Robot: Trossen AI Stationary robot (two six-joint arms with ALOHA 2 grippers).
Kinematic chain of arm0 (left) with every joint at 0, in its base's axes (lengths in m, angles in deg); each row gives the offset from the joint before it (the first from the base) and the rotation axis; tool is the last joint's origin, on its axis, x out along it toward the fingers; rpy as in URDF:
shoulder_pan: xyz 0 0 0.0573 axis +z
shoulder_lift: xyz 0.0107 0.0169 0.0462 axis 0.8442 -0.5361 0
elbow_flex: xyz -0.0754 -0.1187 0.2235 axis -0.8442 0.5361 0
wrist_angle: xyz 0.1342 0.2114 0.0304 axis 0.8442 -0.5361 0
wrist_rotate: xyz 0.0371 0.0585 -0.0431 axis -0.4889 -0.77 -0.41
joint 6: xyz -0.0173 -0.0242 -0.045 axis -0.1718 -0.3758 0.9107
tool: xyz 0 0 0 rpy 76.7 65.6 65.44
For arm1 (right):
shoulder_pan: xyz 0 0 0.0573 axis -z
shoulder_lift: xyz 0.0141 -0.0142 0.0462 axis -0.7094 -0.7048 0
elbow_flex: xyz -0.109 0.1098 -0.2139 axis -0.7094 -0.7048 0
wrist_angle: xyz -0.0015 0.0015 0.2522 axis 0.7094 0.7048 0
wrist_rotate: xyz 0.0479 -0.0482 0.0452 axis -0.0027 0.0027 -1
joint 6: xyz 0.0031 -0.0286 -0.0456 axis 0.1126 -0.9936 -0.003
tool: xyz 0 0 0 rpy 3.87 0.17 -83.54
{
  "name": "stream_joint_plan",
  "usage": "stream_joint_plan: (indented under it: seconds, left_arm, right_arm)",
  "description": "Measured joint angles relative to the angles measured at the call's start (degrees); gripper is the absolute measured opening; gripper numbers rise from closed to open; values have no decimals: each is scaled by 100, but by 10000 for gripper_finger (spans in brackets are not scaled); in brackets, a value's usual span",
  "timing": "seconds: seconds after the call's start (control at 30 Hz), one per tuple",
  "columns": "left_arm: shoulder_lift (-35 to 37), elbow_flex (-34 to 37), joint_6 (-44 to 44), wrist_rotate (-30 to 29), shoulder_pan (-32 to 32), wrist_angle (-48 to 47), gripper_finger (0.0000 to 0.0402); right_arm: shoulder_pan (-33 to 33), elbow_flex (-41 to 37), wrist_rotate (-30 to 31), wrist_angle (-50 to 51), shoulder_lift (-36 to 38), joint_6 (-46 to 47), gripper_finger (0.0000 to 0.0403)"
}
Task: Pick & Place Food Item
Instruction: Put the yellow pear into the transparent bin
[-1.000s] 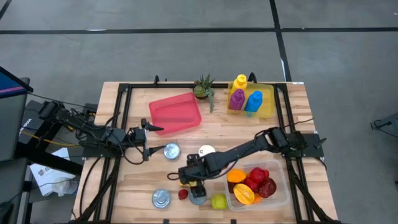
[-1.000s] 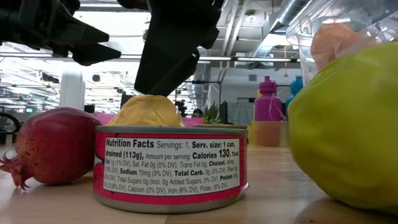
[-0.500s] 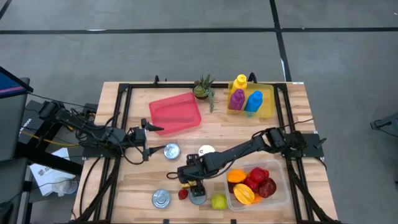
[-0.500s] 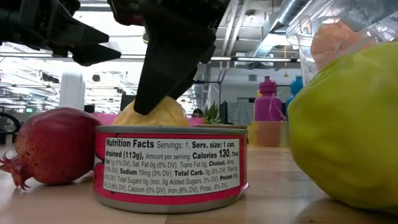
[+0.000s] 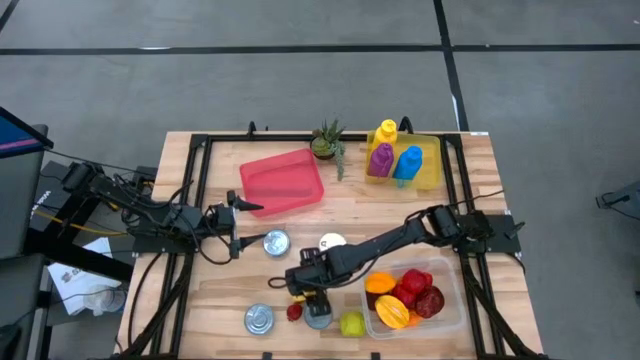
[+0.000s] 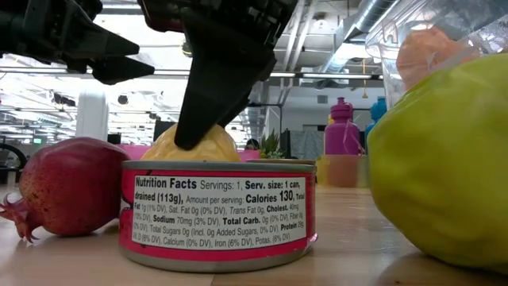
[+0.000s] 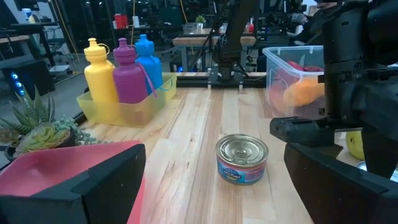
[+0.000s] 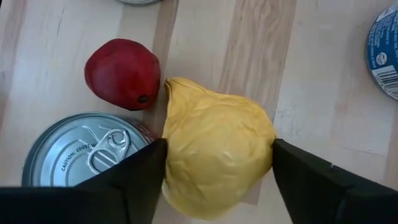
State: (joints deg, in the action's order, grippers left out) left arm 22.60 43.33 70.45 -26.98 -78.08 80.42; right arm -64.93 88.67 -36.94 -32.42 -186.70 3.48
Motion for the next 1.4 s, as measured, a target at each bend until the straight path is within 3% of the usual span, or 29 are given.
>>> stream_joint_plan:
  seconds: [0.27, 0.43, 0.9, 1.1, 1.4]
  left_arm:
    - [0, 0, 0, 0, 0, -2, 376]
    - [0, 0, 0, 0, 0, -4, 376]
    - [-2, 0, 2, 0, 0, -14, 376]
    - [-2, 0, 2, 0, 0, -55, 376]
    - [-2, 0, 70, 0, 0, -70, 376]
  right_arm:
    - [-38, 0, 7, 7, 15, 0, 168]
    - [-47, 26, 11, 112, 15, 4, 167]
    - [-151, 1202, 335, 629, 31, -553, 157]
    - [-242, 1736, 296, -260, 31, -1025, 156]
    - [-232, 1884, -277, -2974, 31, -1888, 156]
